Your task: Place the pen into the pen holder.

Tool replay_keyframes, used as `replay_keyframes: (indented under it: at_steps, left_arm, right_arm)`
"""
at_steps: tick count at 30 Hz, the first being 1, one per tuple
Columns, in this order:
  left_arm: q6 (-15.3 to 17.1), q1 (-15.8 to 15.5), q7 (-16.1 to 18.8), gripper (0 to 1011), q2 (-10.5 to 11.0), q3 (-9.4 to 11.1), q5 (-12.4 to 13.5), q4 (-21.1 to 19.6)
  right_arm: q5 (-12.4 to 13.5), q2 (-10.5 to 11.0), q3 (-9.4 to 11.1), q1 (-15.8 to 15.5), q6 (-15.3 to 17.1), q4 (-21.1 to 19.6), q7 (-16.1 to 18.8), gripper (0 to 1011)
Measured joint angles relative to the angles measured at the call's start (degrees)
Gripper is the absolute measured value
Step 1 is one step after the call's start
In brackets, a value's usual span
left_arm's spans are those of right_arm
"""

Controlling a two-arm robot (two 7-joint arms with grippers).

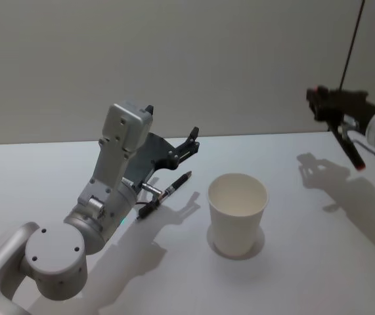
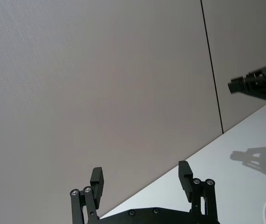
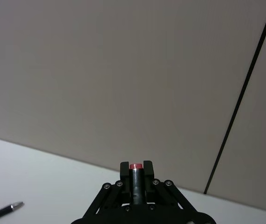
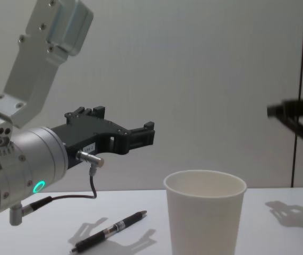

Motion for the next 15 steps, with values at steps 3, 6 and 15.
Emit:
replay_keyframes:
  at_steps: [3,6,15]
  left_arm:
    - [0.0,0.0,0.0,1001,0.0,0.0,0.0,0.0]
    - [0.0,0.0,0.0,1001,0.0,0.0,0.0,0.0]
    - [0.0,0.0,0.0,1000,0.0,0.0,0.0,0.0]
  right_arm:
    - [0.3,-0.4,0.2,1.1,-2.2,-0.4,0.4,165]
    - [0.5,-0.6,0.3,1.8,-3.4,-0.6,0.6,165]
    - [0.9,-1.4,0.4,3.8,-8.4,-0.9,1.4,165]
